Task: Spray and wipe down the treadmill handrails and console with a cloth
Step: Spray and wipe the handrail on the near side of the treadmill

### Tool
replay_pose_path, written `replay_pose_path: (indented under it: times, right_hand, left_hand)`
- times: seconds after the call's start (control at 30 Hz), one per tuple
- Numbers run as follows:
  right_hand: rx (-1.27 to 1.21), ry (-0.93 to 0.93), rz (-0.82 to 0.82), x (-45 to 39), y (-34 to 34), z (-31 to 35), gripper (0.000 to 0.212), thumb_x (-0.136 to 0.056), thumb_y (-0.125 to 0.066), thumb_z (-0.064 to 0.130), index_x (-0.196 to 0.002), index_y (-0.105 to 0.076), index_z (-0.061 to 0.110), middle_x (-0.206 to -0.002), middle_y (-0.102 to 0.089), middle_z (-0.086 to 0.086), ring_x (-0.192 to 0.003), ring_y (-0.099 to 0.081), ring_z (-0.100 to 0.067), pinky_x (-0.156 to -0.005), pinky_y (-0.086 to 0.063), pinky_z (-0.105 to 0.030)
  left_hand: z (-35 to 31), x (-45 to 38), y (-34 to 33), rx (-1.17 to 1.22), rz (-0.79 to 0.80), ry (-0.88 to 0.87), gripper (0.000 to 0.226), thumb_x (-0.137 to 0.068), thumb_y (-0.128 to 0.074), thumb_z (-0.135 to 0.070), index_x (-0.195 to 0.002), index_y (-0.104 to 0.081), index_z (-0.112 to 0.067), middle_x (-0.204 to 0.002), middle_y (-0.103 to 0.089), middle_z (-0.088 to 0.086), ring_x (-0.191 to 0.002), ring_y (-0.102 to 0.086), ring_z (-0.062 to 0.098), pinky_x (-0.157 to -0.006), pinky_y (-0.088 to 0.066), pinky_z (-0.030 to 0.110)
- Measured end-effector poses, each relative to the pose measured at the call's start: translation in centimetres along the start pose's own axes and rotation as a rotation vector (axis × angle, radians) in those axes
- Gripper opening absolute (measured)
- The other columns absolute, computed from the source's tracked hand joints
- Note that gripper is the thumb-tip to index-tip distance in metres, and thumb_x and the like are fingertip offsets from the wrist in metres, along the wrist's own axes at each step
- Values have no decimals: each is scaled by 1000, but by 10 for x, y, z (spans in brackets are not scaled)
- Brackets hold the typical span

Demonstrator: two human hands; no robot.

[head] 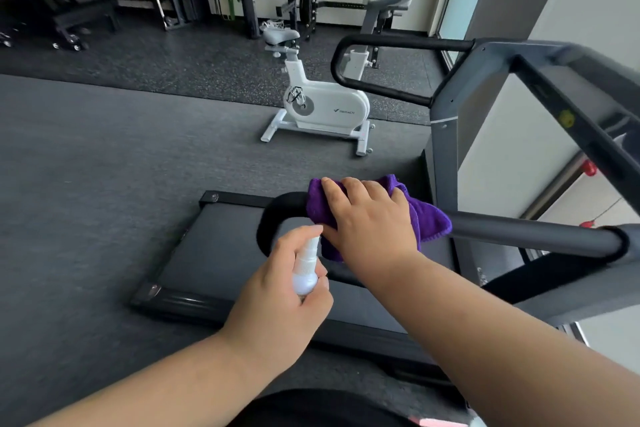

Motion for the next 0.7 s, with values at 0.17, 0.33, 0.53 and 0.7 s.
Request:
replay_pose_path:
  times: [0.17,0.33,0.53,0.7]
  right_hand:
    - [81,155,81,-33,-6,72,64,-95,-48,53,-151,-27,29,-143,-43,-2,-122,-44,-32,-92,-35,-48]
    - [271,378,82,-43,-42,137,23,-85,-62,32,-107,-65,28,-100,-60,6,-102,-51,-26,-88,-28,-46]
    - [360,589,205,-16,-105,176,13,-71,-75,35,-81,-68,30,-82,-62,14,-97,-60,-18,-109,-32,-44]
    - [144,457,-51,-25,-71,163,25,-76,-68,21,-101,-69,24,-96,-66,5,-109,-59,-26,-108,-31,-45]
  left_hand:
    - [35,5,40,24,1,10,60,-82,-60,-23,-120,-34,-60,-99,-63,-16,-91,-62,9,-79,-50,26]
    - [64,7,72,56,17,4,54,-80,-57,-27,-120,-35,-55,-98,-62,-12,-87,-61,12,-76,-51,32]
    - [84,10,97,41,56,-40,72,-82,-66,-15,-112,-32,-71,-100,-62,-22,-91,-62,3,-74,-46,11]
    - [91,9,105,106,91,-49,69,-81,-66,-12,-110,-36,-67,-98,-64,-16,-87,-63,7,-73,-50,22]
Point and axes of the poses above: each hand's wrist, its own x-axis away from the middle knuckle, its own y-axis out of the back of the hand, z = x × y, the point moved 7 cm from there along -x, towards the middle knuckle
